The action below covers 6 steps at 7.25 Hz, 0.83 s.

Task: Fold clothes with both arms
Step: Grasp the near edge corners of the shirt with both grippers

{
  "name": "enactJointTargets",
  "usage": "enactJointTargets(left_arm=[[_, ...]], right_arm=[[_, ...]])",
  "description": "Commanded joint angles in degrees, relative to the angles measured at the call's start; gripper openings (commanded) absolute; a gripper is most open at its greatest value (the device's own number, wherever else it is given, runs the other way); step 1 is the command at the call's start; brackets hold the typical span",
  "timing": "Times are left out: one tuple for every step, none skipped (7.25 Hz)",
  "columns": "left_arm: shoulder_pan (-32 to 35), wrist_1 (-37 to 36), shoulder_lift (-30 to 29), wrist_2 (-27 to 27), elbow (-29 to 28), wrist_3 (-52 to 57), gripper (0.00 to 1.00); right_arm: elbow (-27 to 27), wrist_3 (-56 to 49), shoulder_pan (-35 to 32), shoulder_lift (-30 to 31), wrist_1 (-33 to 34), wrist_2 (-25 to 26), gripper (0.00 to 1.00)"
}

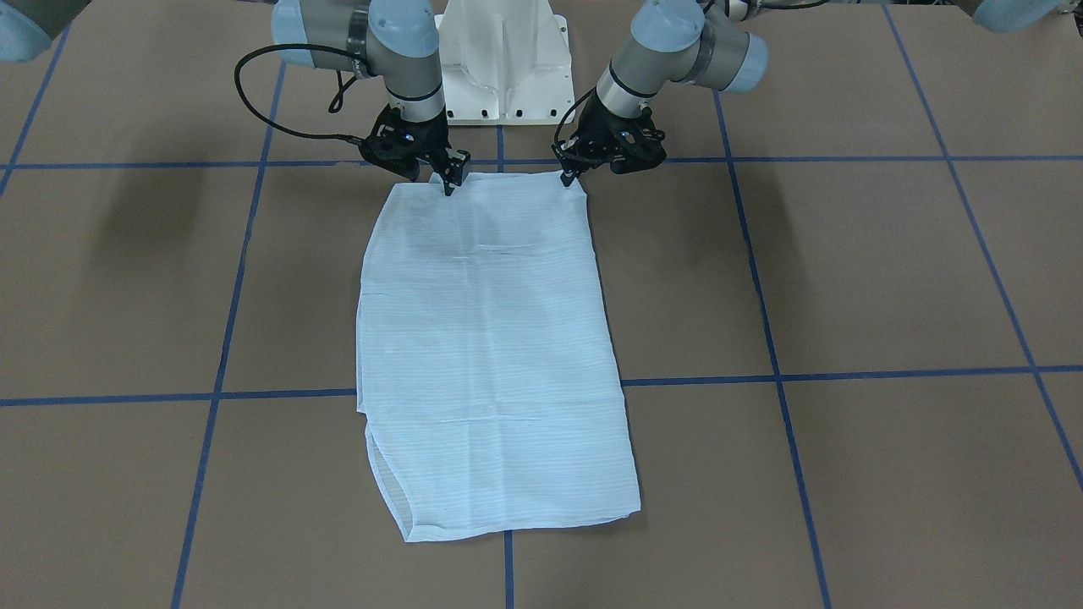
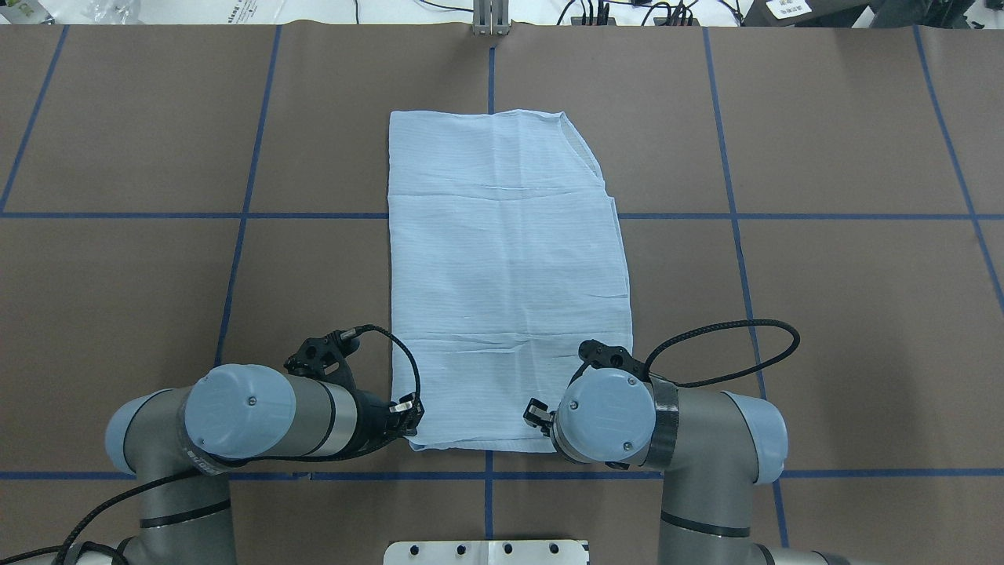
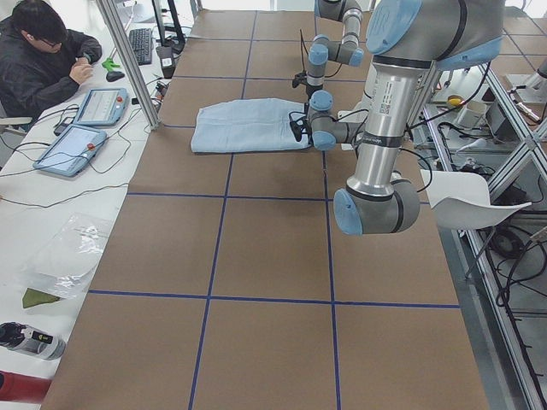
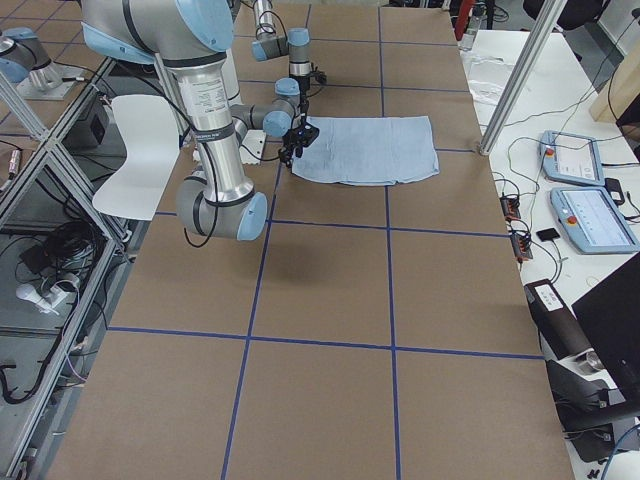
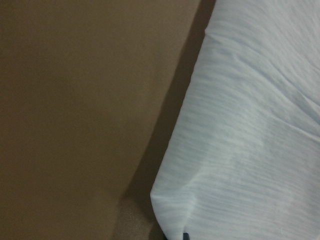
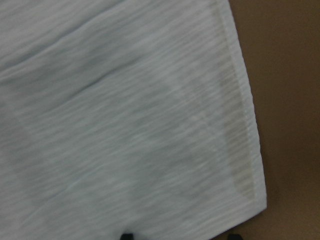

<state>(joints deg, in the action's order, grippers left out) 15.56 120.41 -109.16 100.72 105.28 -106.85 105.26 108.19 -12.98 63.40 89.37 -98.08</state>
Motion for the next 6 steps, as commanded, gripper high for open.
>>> enactJointTargets(left_arm=[[0.0,0.0,0.0,0.0,0.01,-0.02,0.0],[0.0,0.0,0.0,-0.09,0.01,0.07,0.0],[0.0,0.0,0.0,-0.09,0.01,-0.02,0.0],[0.0,0.0,0.0,-0.09,-0.08,0.07,0.0],[0.0,0.0,0.0,-0.09,-0.08,0.07,0.0],[0.0,0.0,0.0,-0.09,-0.17,0.07,0.0]], right_arm=[[-0.32,0.0,0.06,-0.03,0.01,0.0,0.71],[-0.32,0.0,0.06,-0.03,0.01,0.0,0.68],[-0.32,0.0,0.06,-0.03,0.01,-0.09,0.55],[-0.23,-0.35,-0.29,-0.03,-0.07,-0.26,0.43],[0.03,-0.44,-0.55,-0.11,-0.07,-0.53,0.36],[0.03,-0.27,-0.56,-0.2,-0.07,-0.44,0.27]])
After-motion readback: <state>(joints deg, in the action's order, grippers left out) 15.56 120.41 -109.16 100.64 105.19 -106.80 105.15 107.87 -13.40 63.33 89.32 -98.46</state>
